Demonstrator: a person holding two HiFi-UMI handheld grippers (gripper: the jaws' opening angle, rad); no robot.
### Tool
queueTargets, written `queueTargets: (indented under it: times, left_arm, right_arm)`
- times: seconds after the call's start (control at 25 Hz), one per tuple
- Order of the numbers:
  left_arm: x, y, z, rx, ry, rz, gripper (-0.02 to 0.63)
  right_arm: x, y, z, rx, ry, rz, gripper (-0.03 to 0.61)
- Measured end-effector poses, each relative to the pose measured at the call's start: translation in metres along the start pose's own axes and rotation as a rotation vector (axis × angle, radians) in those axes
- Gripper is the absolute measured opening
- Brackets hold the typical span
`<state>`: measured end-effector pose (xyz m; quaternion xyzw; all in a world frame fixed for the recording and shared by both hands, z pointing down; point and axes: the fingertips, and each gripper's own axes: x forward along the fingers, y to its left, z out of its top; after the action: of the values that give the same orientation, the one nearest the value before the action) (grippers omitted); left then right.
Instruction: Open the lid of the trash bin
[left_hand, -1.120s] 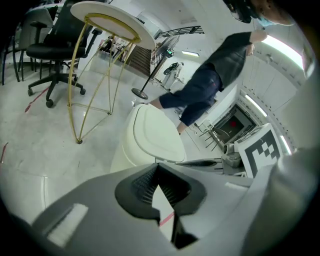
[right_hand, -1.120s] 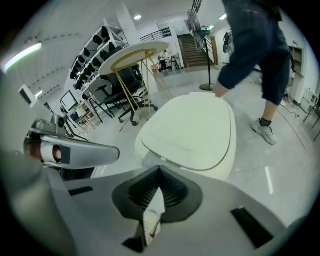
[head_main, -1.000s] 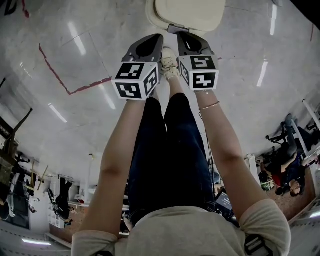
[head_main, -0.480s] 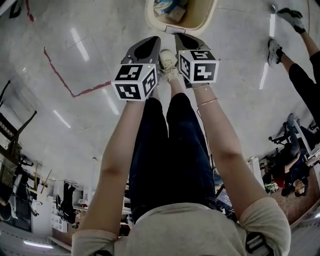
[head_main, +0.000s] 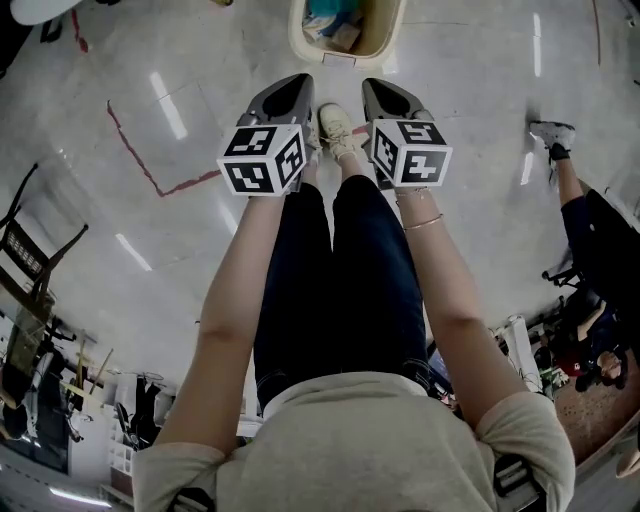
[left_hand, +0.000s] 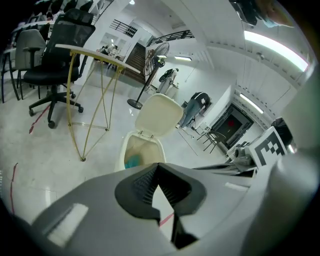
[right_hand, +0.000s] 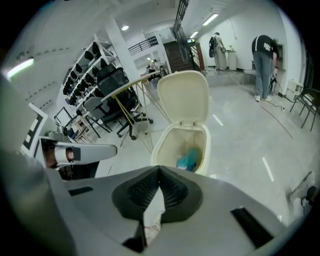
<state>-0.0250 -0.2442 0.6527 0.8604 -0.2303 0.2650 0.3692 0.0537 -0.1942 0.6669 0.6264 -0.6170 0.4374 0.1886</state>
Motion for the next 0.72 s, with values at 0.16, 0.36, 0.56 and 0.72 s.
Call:
queueTargets:
  times: [0.16,0.36,0.56,0.72]
  left_arm:
    - [-0.025,-0.020,0.015,0.028,0.000,-0.031,0.009]
    - [-0.066,-0.056,0.043,0.077,-0.026,-0.088,0.009]
    - [-0.096,-0.092,0.072,0.136,-0.062,-0.122,0.009]
    - [-0.120,-0.128,0.089,0.201,-0.072,-0.162,0.009]
  right_arm:
    - [-0.036,0.005,0.012,0.021,-0.030,-0.013,0.008]
    - [-0.091,0.011,0.051,0.061,-0.142,-0.027,0.008]
    - [-0.132,0.039,0.096,-0.027,-0.228,-0.005,0.008]
    - [-0.167,0.063,0.125,-0.104,-0.262,0.018,0.008]
